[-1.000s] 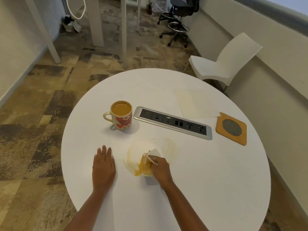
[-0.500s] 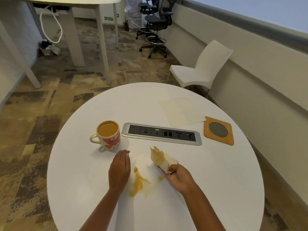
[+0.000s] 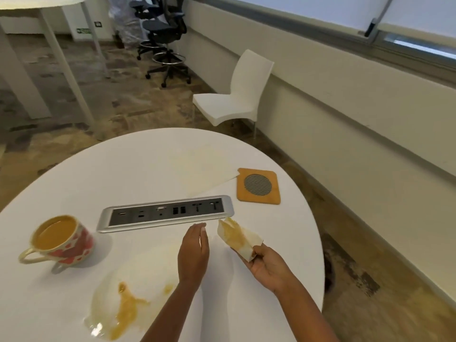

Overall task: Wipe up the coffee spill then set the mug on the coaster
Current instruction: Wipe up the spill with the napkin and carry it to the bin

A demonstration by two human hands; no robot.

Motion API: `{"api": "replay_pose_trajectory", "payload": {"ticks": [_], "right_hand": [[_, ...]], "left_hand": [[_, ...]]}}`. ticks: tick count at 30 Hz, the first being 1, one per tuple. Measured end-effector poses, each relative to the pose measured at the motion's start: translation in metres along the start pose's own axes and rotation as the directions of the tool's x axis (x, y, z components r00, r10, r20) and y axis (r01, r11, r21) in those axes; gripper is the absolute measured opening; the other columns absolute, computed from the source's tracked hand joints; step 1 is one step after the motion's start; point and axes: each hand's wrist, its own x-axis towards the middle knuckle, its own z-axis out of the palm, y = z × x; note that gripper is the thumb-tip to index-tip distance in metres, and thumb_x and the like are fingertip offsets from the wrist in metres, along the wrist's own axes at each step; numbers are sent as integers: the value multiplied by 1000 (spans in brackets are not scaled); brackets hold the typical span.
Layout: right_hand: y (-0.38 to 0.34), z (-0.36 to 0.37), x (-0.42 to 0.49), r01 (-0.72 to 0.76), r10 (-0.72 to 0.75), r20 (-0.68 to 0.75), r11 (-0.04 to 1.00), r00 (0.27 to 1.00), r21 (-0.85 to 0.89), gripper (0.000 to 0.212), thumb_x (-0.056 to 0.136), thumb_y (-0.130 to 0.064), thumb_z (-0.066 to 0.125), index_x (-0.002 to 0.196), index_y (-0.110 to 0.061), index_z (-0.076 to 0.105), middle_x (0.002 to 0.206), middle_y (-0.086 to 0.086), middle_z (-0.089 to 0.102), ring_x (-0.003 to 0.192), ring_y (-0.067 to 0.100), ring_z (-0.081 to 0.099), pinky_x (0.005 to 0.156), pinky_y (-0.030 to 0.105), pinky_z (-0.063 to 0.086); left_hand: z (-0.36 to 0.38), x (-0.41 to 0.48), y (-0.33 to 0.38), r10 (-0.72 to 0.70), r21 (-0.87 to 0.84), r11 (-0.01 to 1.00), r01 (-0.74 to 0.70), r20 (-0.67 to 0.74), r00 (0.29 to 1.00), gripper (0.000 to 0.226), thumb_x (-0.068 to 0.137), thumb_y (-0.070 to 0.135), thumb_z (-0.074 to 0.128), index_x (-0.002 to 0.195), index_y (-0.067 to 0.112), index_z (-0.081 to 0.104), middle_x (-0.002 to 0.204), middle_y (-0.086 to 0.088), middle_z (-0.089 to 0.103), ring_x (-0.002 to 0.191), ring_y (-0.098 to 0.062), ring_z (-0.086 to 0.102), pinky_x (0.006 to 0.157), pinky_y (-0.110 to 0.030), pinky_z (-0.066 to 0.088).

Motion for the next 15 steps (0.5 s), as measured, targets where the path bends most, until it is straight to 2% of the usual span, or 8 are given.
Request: {"api": "replay_pose_trajectory", "payload": {"ticks": [4, 7, 10, 12, 15], "right_hand": [[-58, -31, -8, 79, -79, -11, 995, 997, 59, 35, 90, 12, 24, 85, 3, 57, 71, 17, 73, 55, 27, 71, 51, 32, 58], [-102, -56, -12, 137, -133, -59, 988, 989, 70, 31, 93, 8, 25, 85, 3, 55, 87, 18, 64, 52, 25, 70, 47, 30, 58], [-145, -87, -10, 172, -163, -123, 983, 979, 66, 25, 95, 4, 28, 87, 3, 52, 91, 19, 59, 51, 25, 70, 44, 29, 57], [-171, -108, -8, 202, -190, -161, 977, 969, 62, 25, 95, 4, 28, 88, 3, 52, 94, 19, 58, 65, 29, 69, 46, 29, 57], [-206, -143, 0, 240, -226, -218, 970, 949, 40, 27, 92, 9, 26, 111, 0, 43, 104, 21, 53, 98, 31, 55, 64, 27, 57]], "left_hand": [[67, -4, 32, 7, 7, 1000, -8, 104, 995, 40, 92, 28, 31, 114, 7, 57, 118, -9, 62, 111, -24, 56, 92, -23, 36], [117, -7, 57, 42, 17, 999, -45, 177, 983, 29, 95, 15, 38, 116, 8, 56, 120, -9, 61, 113, -22, 54, 93, -21, 35], [163, -9, 82, 71, 34, 996, -82, 244, 967, 30, 95, 16, 39, 120, 8, 54, 125, -10, 59, 117, -23, 53, 98, -25, 37], [189, -8, 96, 84, 65, 992, -106, 279, 957, 32, 94, 18, 40, 122, 8, 53, 128, -10, 57, 119, -23, 52, 101, -27, 37], [224, -8, 113, 133, 103, 979, -175, 327, 936, 32, 93, 12, 41, 124, 10, 51, 130, -8, 56, 121, -21, 51, 100, -25, 39]]}}
